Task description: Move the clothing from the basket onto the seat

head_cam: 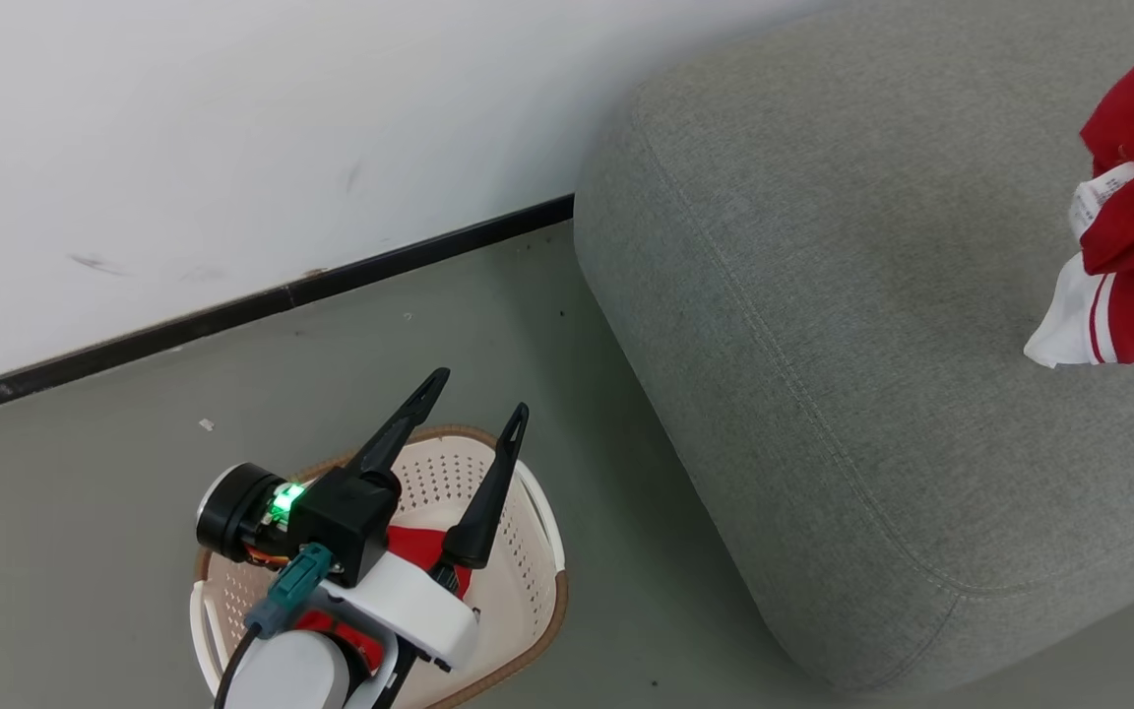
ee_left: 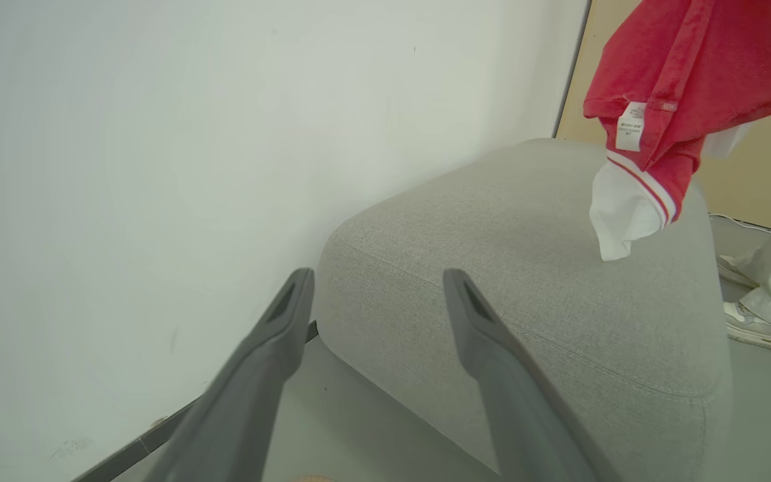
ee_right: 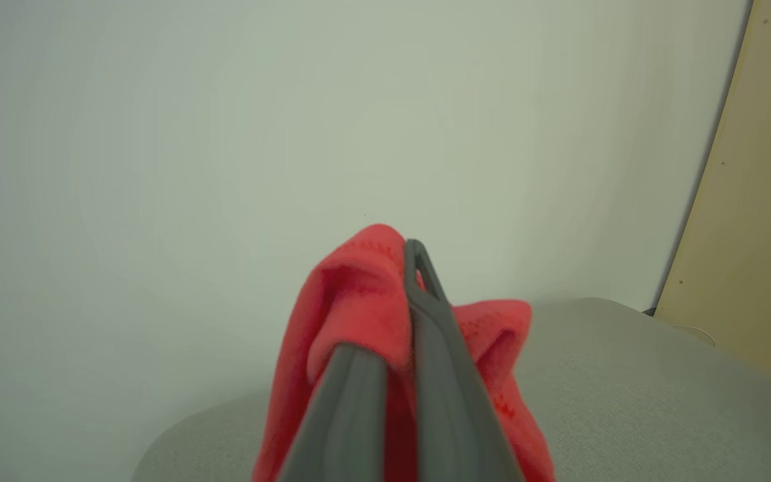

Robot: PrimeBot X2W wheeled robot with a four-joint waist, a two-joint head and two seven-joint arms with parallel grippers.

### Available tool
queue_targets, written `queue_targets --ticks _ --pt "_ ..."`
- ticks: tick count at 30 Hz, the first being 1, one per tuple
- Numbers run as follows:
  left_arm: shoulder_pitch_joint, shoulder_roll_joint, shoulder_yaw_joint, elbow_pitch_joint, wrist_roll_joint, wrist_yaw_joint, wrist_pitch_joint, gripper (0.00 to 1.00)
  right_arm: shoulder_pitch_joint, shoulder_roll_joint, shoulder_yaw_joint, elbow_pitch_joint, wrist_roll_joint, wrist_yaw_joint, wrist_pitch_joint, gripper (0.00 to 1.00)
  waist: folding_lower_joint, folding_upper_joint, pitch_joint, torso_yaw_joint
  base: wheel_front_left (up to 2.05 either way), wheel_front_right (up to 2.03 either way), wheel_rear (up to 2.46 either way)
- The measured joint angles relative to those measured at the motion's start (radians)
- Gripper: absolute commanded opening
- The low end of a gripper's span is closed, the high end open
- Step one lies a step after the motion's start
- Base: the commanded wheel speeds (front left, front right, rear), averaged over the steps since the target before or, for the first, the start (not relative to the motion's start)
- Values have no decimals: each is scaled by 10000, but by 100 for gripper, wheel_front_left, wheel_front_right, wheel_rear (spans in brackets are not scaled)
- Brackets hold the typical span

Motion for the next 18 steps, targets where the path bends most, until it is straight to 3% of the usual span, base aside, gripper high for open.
queue_targets --ticks 8,18 --pt "-311 71 -251 -416 88 -98 337 100 -896 -144 -637 984 -395 2 -468 0 0 0 605 357 0 0 0" --pt "-711 186 -453 -754 280 -261 696 100 -461 871 -665 2615 -750 2 -1208 0 0 0 1357 712 0 0 0"
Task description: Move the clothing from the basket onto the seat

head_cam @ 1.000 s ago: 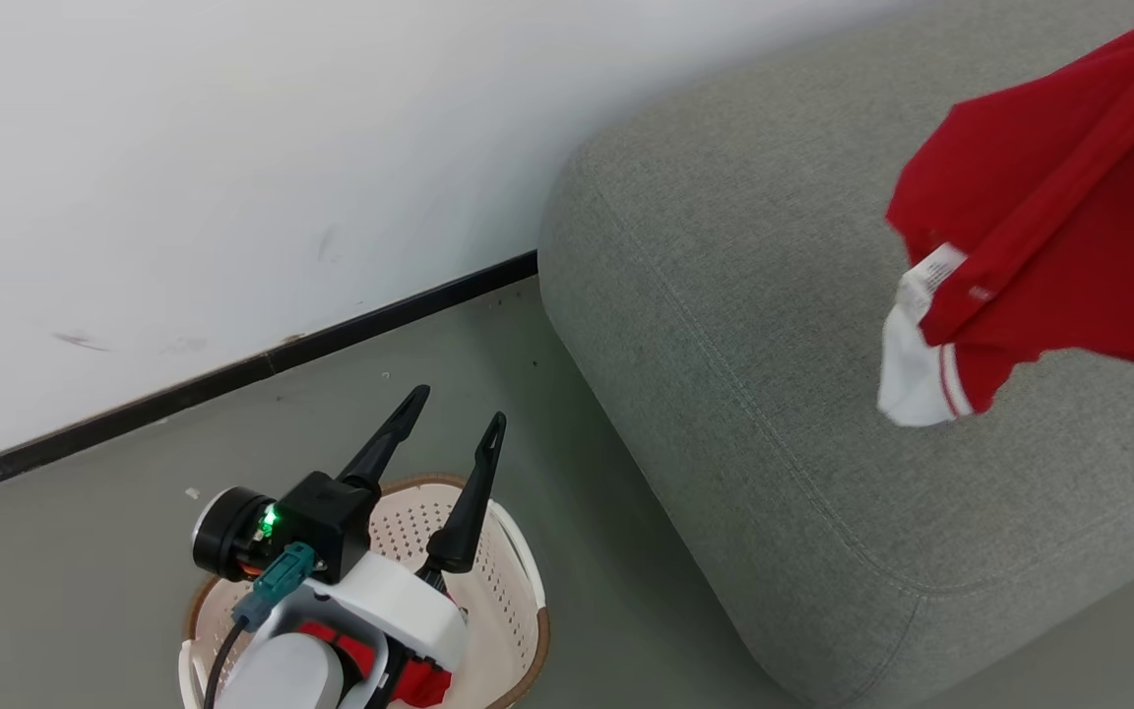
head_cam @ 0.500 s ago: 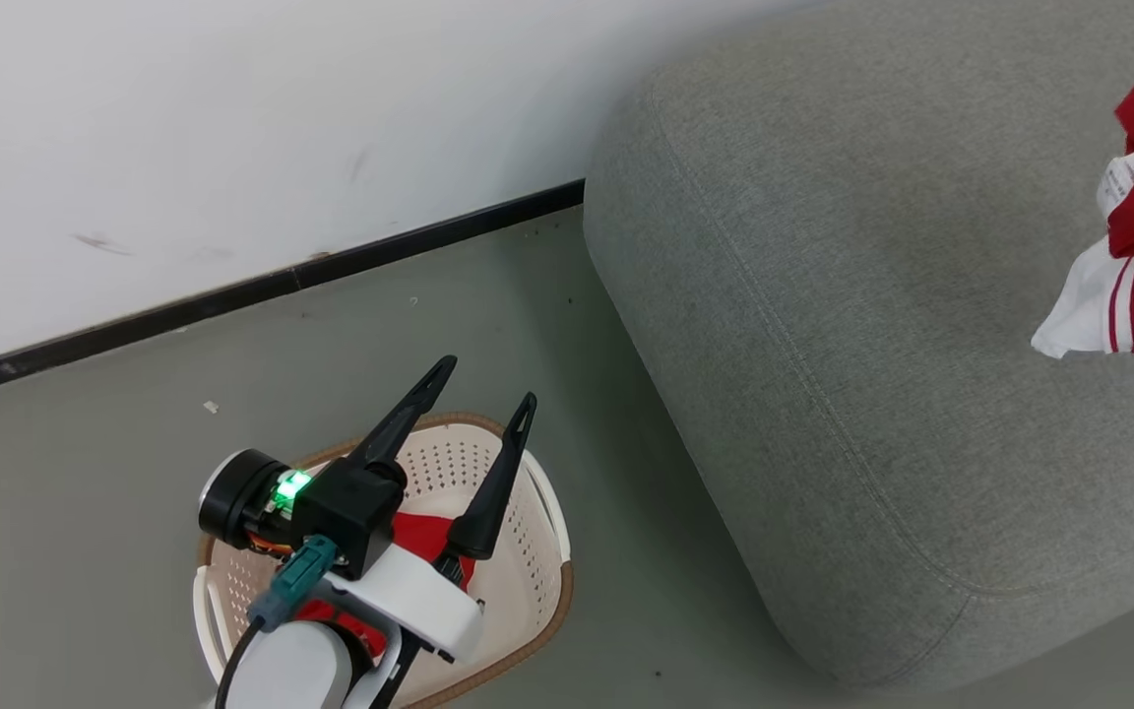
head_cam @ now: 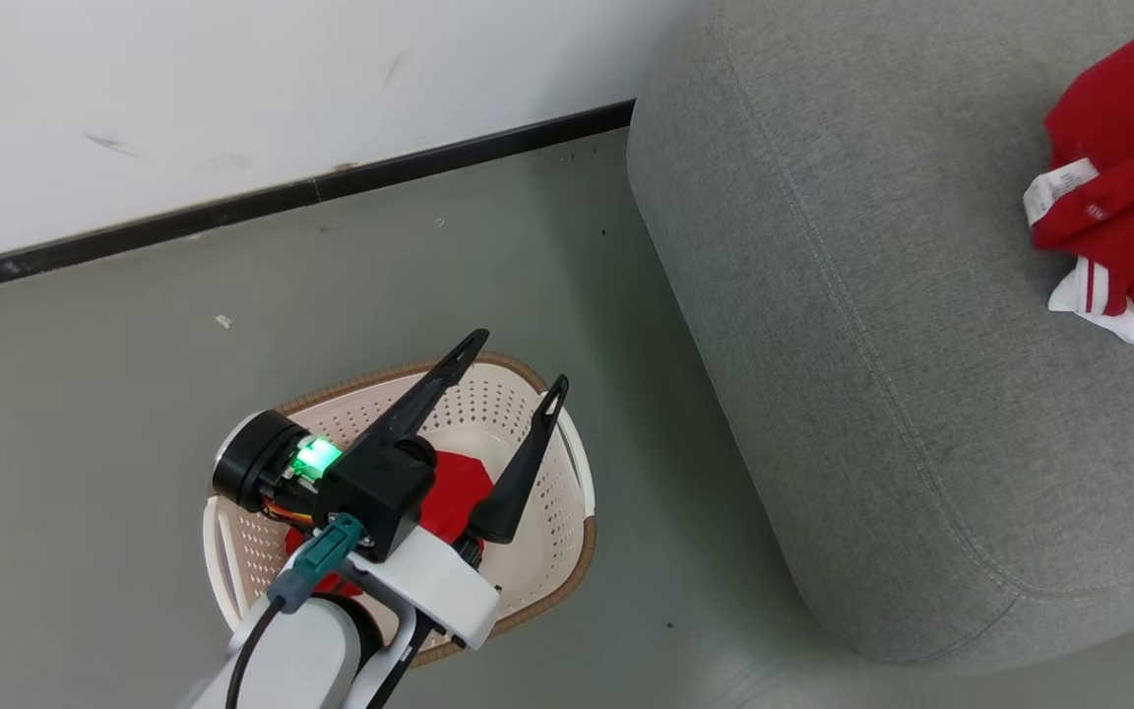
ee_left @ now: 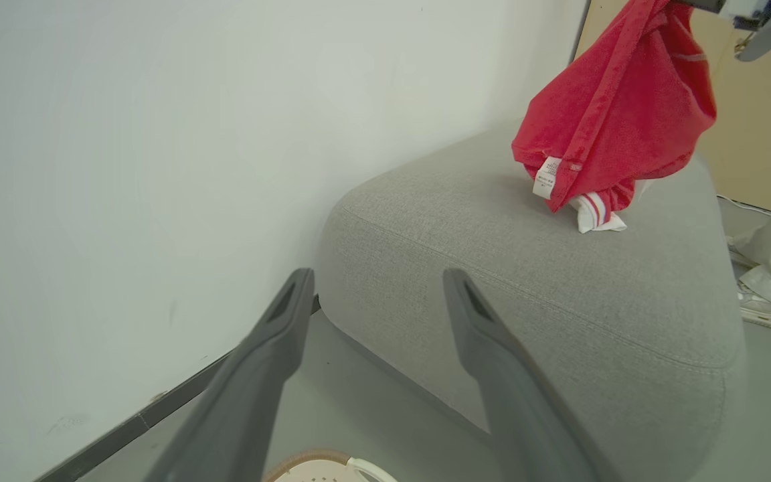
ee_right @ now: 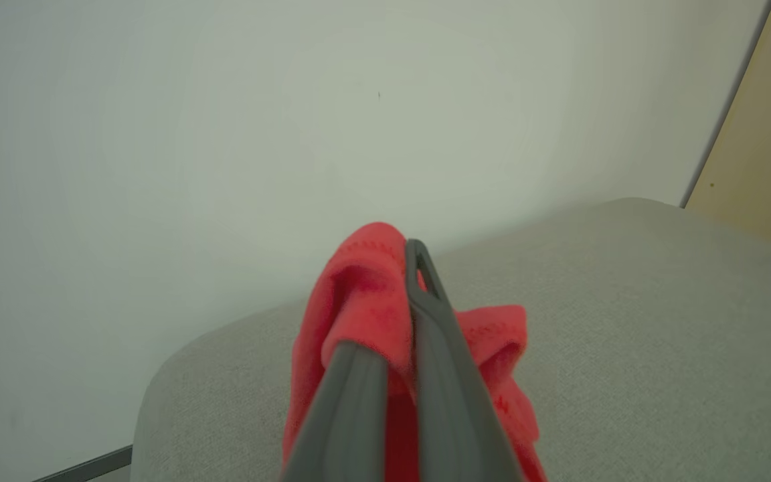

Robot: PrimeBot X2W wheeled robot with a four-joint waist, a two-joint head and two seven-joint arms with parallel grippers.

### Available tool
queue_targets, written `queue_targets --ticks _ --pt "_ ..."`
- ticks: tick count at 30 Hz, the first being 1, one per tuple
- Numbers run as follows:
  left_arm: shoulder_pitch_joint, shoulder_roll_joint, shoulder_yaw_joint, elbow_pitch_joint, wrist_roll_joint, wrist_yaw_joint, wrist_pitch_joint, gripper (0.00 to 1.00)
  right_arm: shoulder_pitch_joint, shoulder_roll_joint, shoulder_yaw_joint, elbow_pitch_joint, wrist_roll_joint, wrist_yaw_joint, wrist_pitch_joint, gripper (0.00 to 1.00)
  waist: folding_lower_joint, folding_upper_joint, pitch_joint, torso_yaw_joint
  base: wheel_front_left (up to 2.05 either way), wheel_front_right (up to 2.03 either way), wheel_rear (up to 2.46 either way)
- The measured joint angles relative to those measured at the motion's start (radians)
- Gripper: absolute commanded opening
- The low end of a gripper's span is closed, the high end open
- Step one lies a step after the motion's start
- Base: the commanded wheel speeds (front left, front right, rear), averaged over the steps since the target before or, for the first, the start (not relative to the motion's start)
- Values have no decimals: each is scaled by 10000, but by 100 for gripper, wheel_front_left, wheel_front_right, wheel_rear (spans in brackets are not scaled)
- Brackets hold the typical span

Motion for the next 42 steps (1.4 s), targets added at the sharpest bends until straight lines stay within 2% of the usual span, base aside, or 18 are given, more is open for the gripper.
queue_targets --ticks 5,14,24,25,28,30,31,32,33,34,42 --pt "-114 19 -40 -58 73 -13 150 100 449 727 -180 752 58 0 -293 0 0 0 342 132 0 0 0" --pt "-447 23 -58 -117 73 -176 176 100 1052 1411 -1072 1699 568 -2 -550 0 0 0 832 279 0 0 0" --pt "-492 94 44 -13 73 -190 169 100 1205 1870 -556 1689 430 0 -560 1 0 0 1049 225 0 0 0" --pt "-493 92 44 2 71 -190 159 100 1206 1866 -548 1532 428 0 -560 10 0 -1 1046 210 0 0 0" --pt "-496 88 58 36 71 -222 155 100 1206 1795 -481 1041 345 0 -560 27 0 0 1022 166 0 0 0" --pt "-496 92 98 73 69 -222 144 100 1264 1793 -439 779 345 0 -560 47 0 -1 996 135 0 0 0" --pt "-496 90 111 100 65 -222 123 100 1364 1778 -399 650 339 0 -560 65 0 0 979 117 0 0 0" --pt "-496 94 123 132 58 -221 69 100 1486 1766 -353 541 303 0 -560 94 0 0 962 99 0 0 0" --pt "-496 92 136 165 58 -221 67 100 1638 1747 -299 462 247 0 -560 94 0 0 943 79 0 0 0" --pt "-496 92 142 203 56 -222 63 100 1792 1739 -247 395 213 0 -560 100 0 0 921 57 0 0 0" --pt "-483 73 349 581 -196 -219 -219 100 2886 1732 88 -566 -77 0 -560 100 0 0 631 -161 0 0 0"
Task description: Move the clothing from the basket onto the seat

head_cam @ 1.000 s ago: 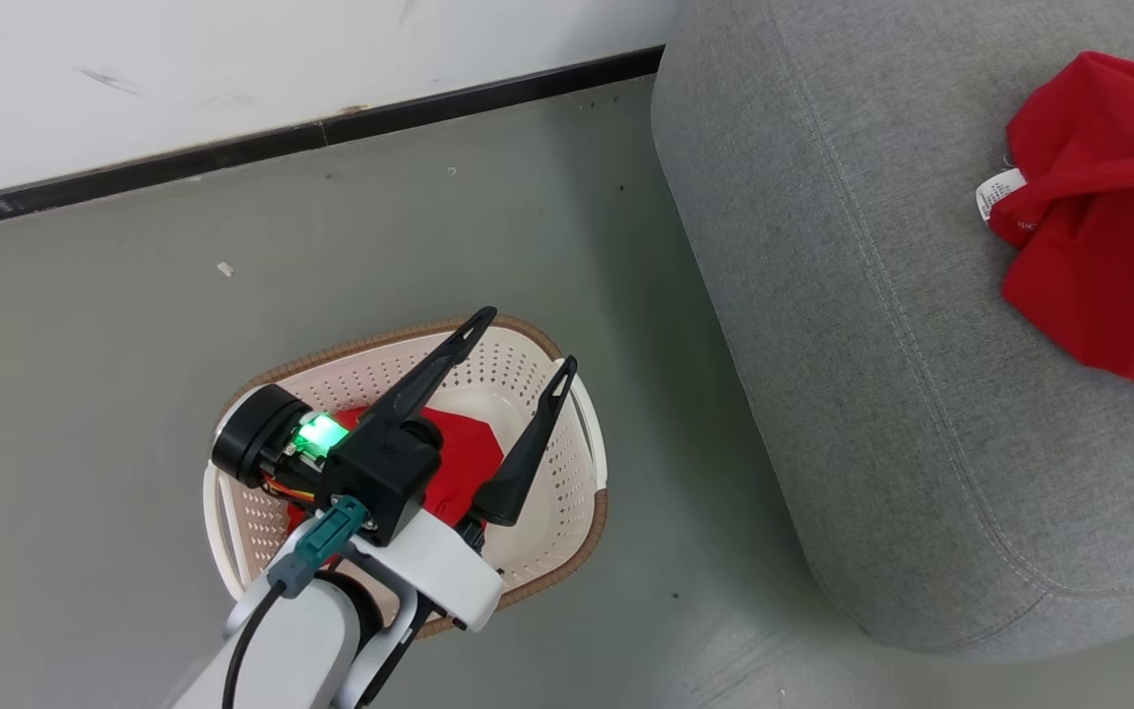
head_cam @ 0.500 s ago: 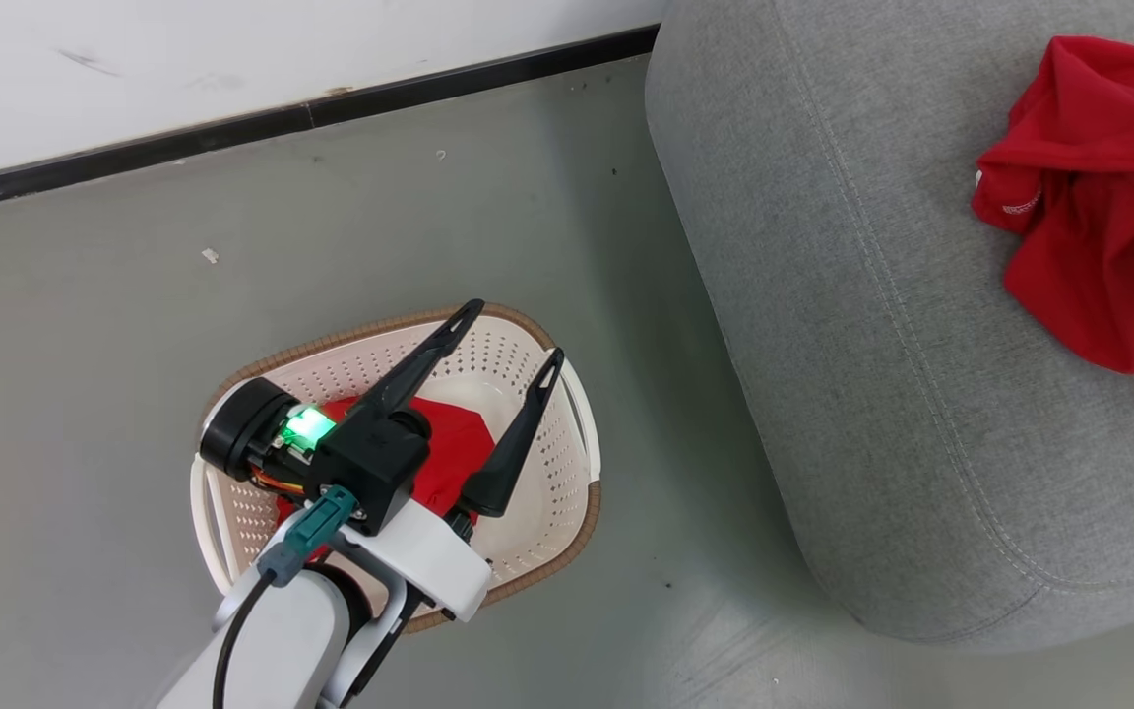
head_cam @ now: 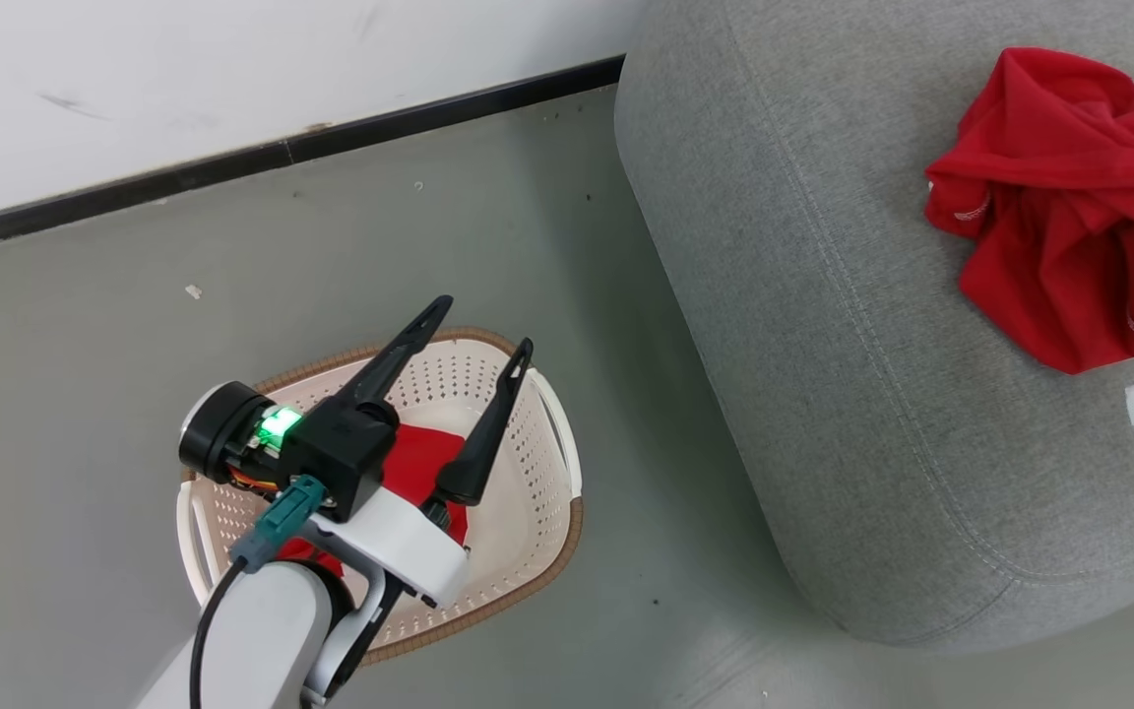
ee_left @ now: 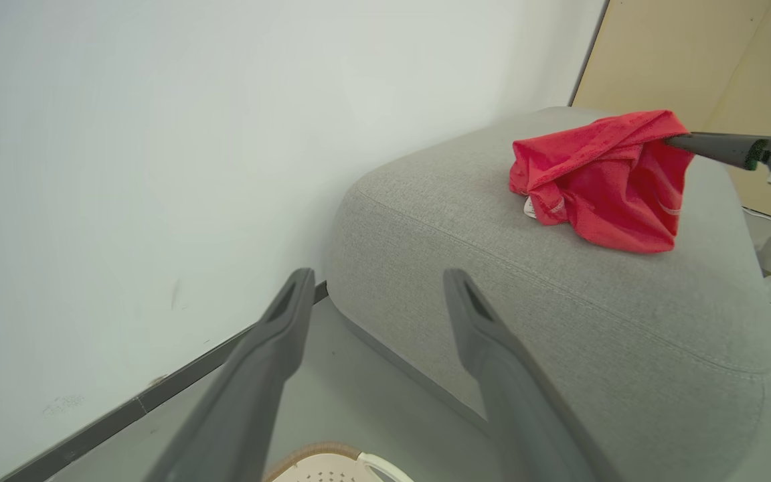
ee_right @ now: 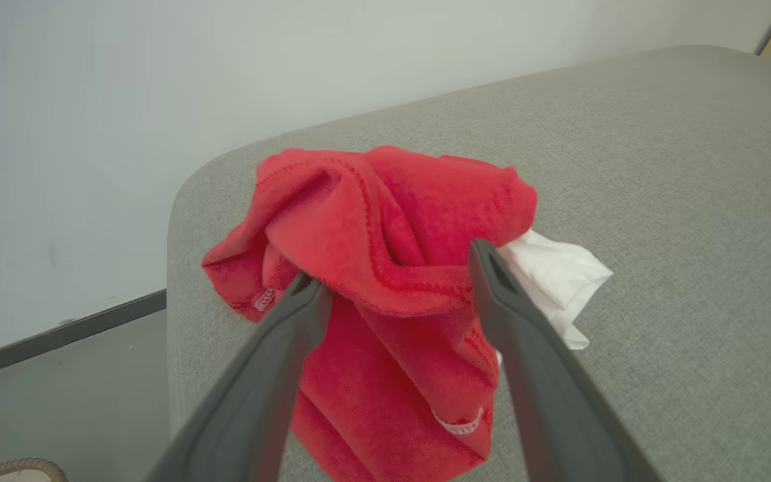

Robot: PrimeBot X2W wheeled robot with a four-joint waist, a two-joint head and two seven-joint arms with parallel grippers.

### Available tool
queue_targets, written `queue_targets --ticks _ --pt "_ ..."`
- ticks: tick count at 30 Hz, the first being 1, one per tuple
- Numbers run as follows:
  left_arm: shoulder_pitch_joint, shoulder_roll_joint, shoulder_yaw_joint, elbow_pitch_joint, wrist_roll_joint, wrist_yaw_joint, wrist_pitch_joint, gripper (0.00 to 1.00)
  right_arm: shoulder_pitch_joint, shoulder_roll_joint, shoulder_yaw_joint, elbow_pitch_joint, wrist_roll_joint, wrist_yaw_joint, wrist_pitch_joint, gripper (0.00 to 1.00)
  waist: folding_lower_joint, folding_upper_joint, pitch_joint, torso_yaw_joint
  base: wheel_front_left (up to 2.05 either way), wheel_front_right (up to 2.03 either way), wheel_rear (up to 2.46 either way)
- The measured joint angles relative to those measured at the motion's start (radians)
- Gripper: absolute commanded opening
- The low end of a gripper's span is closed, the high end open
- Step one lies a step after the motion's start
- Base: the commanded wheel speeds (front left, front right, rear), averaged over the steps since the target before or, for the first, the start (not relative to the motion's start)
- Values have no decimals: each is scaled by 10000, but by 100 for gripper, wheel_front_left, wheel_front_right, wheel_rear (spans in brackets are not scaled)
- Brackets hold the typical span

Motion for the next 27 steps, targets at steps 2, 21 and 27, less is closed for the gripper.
queue_targets --ticks 2,21,27 --pt "7 0 115 98 -71 6 -109 100 263 6 13 -257 -2 0 0 100 0 0 -91 -44 0 0 0" --pt "988 -17 1578 1129 -731 784 -1141 100 1444 859 961 -3173 -161 0 -2 100 0 0 -1245 36 0 0 0" --pt "1498 8 2197 1430 -949 1131 -1576 100 1826 1012 1601 -3636 -468 0 -2 100 0 0 -1614 288 0 0 0"
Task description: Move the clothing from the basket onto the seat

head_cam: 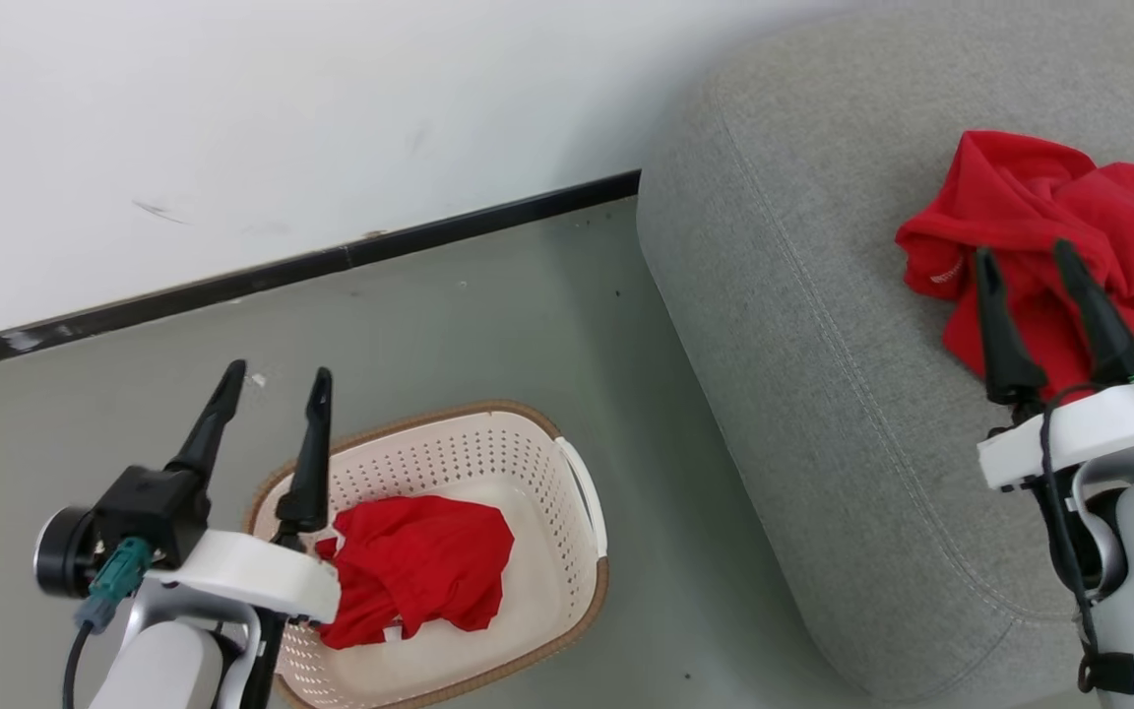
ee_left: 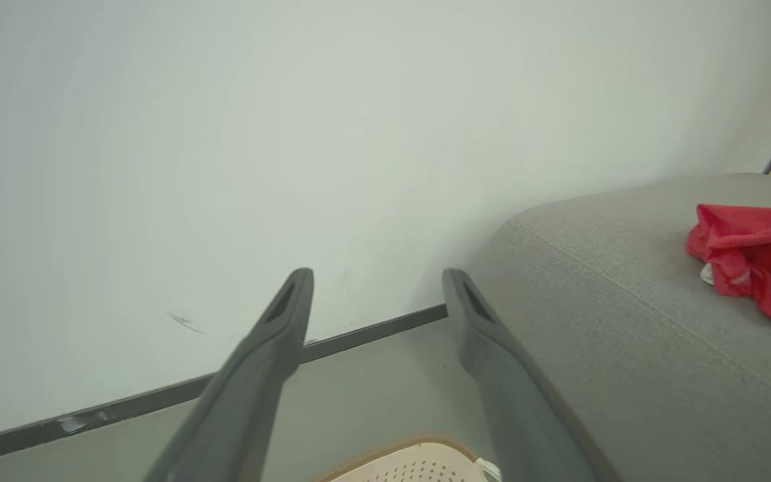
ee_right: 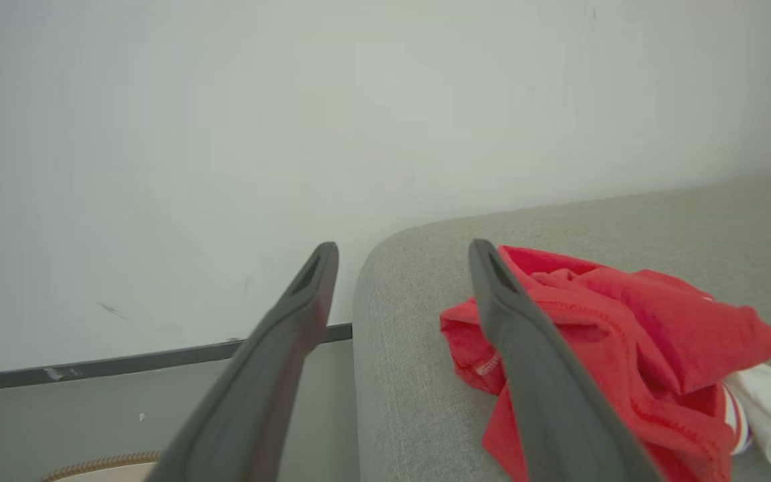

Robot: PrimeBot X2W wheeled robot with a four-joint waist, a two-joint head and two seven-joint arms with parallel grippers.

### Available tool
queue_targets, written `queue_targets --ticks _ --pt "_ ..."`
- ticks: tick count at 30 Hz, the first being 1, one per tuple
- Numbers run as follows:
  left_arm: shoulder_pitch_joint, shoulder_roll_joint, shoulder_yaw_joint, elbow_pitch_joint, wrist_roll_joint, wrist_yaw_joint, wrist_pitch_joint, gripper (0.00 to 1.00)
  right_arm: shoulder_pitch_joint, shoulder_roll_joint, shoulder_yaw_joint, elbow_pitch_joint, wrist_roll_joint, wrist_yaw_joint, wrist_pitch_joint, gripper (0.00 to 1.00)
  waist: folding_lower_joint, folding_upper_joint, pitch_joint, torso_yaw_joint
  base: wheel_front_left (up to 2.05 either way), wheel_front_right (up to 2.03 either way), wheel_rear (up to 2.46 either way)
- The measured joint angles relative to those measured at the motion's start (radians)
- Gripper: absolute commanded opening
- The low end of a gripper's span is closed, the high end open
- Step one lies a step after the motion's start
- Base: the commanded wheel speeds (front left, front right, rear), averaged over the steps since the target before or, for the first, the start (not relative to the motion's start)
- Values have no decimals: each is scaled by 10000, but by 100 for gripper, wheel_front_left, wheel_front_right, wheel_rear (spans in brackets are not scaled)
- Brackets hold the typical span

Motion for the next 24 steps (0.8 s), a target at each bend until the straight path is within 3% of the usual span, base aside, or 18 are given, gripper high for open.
queue_targets --ticks 12,24 --pt "848 -29 825 460 -431 412 -351 100 448 276 871 -493 -692 0 0 100 0 0 -684 620 0 0 0" --pt "1701 -161 1243 777 -736 593 -527 100 1476 639 648 -922 -1369 0 0 100 1 0 -1327 1205 0 0 0"
